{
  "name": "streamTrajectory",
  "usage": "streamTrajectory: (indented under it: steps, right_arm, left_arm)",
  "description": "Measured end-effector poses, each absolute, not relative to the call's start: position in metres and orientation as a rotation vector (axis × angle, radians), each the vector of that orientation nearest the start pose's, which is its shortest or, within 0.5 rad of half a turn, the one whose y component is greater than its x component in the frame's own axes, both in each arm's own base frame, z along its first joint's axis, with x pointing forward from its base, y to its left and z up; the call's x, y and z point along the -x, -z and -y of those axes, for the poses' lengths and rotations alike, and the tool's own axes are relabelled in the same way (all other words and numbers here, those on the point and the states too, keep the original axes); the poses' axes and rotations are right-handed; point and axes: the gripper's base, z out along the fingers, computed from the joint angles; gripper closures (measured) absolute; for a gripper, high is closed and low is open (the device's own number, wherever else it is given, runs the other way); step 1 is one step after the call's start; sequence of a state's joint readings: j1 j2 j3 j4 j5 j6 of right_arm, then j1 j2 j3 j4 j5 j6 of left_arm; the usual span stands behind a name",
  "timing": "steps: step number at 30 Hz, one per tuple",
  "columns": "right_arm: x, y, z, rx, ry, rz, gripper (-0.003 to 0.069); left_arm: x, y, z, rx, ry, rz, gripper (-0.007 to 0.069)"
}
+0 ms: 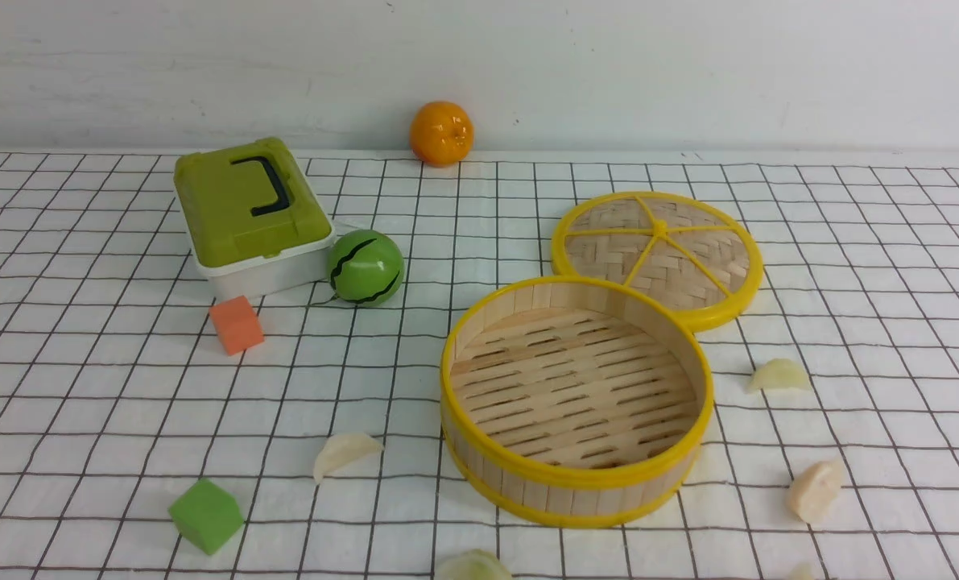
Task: Put the dumplings into the steamer on the table with the white tablecloth.
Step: 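Reach for and grasp a dumpling on the table with the left gripper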
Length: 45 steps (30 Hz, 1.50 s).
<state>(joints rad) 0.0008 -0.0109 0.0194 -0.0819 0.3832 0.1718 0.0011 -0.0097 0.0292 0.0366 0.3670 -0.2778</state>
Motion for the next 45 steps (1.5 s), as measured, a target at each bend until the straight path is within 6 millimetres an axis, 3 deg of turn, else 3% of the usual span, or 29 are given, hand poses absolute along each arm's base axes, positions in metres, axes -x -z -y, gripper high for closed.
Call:
streamTrajectory:
  steps: [45]
  right_arm:
    - [-0.0522,-0.173,0.0035,-0.096,-0.015,-1.871,0.0419]
  left_arm:
    - [-0.0529,-0.1709,-0.0013,0.238,0.155,-1.858,0.0386]
